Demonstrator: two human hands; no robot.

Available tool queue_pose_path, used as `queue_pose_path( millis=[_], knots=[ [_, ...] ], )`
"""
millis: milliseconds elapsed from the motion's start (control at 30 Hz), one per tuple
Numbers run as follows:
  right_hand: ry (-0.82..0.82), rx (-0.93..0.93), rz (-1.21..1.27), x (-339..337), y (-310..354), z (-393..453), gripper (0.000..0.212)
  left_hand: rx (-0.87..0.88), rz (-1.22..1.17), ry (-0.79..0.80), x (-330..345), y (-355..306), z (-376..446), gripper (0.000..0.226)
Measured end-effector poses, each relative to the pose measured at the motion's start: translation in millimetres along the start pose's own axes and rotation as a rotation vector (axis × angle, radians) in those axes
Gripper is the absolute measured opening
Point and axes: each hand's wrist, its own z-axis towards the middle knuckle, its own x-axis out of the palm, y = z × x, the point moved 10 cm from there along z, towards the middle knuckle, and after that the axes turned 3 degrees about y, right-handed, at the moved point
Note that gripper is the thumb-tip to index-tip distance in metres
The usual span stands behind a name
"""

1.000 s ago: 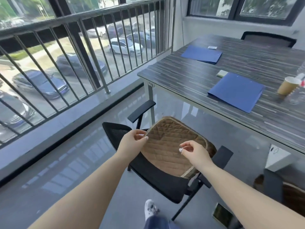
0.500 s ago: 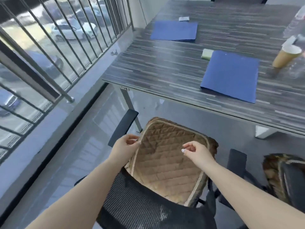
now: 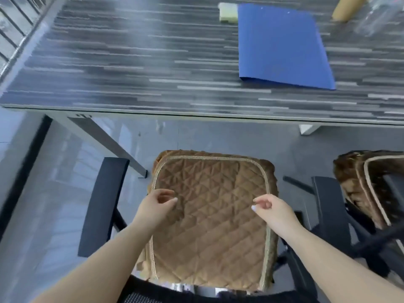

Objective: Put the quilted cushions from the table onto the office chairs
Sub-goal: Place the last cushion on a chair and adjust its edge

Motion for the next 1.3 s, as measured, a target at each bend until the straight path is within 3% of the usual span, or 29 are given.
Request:
queue_pose_path(
  millis=[167,267,433,533,700,900,1300],
  knots=[
    [-0.057,0.032,-0.023,23,-33,58,0.029,0.008,0.128,-0.071,14,41,74,0.043],
    [-0.140,0.045,-0.121,27,-55,84,0.042,0.006,0.367,-0.115,19,63,105,0.073],
    [-0.157,0.161,-0.219,36,-94,110,0.083,-0.038,0.389,-0.101,23,92,141,0.111],
    [-0.153,0.200,-0.217,42,-110,121,0.100,-0.029,0.340,-0.073,32,98,151,0.112],
    [-0.184,0.272,-0.228,41,-123,131,0.111,-0.018,0.431,-0.152,33,97,156,0.111],
    [-0.286,0.227,-0.335,25,-116,136,0.106,-0.006,0.434,-0.167,37,89,164,0.109],
    [-0.297,0.202,-0.426,28,-116,130,0.099,0.024,0.367,-0.212,40,101,149,0.106]
  ],
)
